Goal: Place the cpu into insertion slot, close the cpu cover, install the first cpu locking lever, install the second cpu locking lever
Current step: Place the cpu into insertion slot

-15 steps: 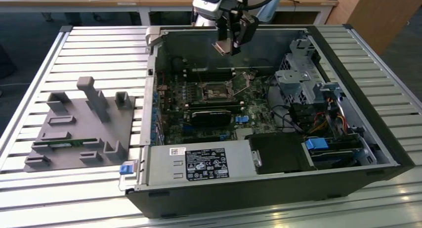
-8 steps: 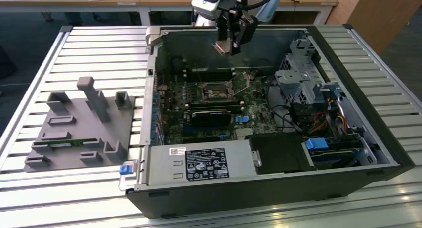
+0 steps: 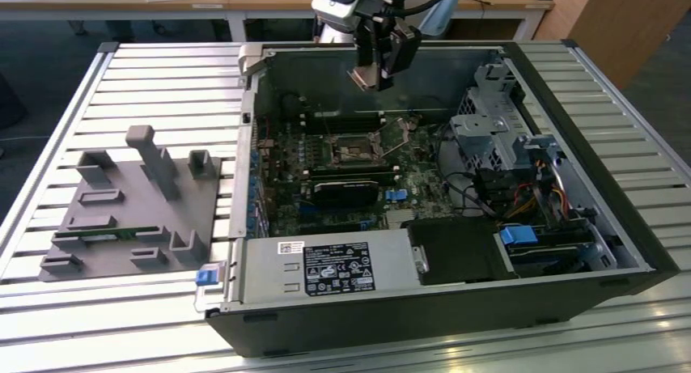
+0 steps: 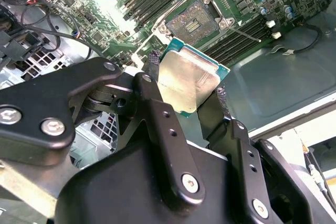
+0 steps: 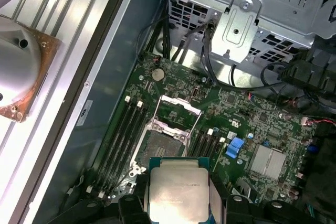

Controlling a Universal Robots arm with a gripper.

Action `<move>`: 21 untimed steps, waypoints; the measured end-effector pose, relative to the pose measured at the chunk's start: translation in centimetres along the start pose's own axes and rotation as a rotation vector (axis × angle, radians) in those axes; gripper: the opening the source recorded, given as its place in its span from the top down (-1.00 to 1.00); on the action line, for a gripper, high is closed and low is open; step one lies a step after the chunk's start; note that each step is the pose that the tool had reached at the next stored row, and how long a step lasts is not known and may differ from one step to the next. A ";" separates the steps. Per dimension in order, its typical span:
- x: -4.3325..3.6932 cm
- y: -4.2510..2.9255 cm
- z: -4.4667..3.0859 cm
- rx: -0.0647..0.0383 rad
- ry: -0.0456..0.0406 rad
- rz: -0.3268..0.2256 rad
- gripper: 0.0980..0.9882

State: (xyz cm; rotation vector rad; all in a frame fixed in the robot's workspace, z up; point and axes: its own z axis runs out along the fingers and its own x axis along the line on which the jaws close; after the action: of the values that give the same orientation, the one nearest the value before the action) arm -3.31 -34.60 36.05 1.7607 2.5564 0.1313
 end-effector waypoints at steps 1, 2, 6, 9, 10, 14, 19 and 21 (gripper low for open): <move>0.00 0.00 0.00 0.000 -0.0004 0.003 0.00; 0.00 -0.01 0.00 0.000 -0.0005 0.006 0.00; 0.02 -0.05 0.02 0.000 -0.0018 0.019 0.00; 0.03 -0.08 0.04 -0.001 -0.0035 0.038 0.00; 0.03 -0.09 0.05 -0.001 -0.0039 0.044 0.00; 0.04 -0.11 0.06 -0.001 -0.0051 0.057 0.00; 0.05 -0.14 0.07 -0.001 -0.0066 0.073 0.00; 0.05 -0.15 0.08 -0.002 -0.0071 0.079 0.00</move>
State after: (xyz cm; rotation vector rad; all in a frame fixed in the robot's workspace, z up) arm -3.46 -34.60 35.97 1.8588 2.4820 0.1289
